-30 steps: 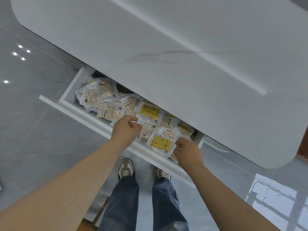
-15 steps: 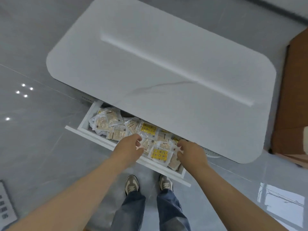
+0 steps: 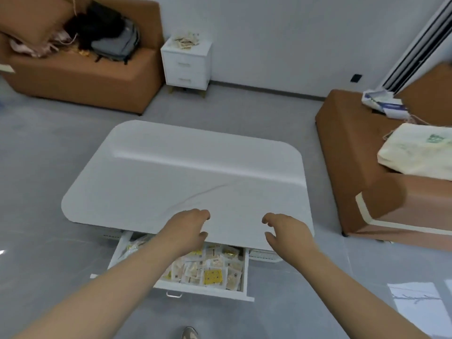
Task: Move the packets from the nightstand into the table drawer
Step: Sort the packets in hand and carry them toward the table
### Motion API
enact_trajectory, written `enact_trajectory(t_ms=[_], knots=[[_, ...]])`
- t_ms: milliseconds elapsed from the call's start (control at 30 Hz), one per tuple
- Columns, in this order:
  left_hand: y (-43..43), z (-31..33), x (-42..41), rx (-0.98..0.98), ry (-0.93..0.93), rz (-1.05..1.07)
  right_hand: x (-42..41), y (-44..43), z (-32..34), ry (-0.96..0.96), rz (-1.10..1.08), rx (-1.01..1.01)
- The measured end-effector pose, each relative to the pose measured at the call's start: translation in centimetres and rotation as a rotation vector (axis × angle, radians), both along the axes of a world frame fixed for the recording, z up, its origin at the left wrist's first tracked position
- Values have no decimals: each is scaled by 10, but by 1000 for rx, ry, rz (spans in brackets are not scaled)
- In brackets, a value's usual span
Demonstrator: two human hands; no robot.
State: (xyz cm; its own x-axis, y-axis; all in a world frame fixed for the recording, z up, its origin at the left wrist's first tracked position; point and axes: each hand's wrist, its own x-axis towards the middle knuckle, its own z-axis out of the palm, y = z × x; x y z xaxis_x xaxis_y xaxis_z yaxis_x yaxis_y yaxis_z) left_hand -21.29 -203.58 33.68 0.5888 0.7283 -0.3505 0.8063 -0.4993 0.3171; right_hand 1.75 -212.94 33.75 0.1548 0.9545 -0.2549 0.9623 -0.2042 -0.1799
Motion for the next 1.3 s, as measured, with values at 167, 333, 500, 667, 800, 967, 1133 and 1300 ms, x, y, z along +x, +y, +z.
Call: enact_trajectory(t_ms=[167,333,500,667,800,967,1133,1300], knots=[[-11,64,69,107,-31,-145,53,-37,54,-61,-73,68],[-45,111,154,204,-49,-273,126,-95,103,-90,-139,123],[-100,161,255,261,-115,-393,215,-165,167,-173,-188,147],[-133,210,349,319,-172,-480,298,-214,227,-267,-272,217],[-133,243,402,343,-213,-495,349,-228,265,-305,-310,265],[-107,267,459,403,-262,-516,411,-208,291,-300,-320,327],[-59,280,516,462,-334,-550,470,-164,309,-308,-328,360],[0,302,574,503,-430,-608,520,-112,336,-280,-313,426]])
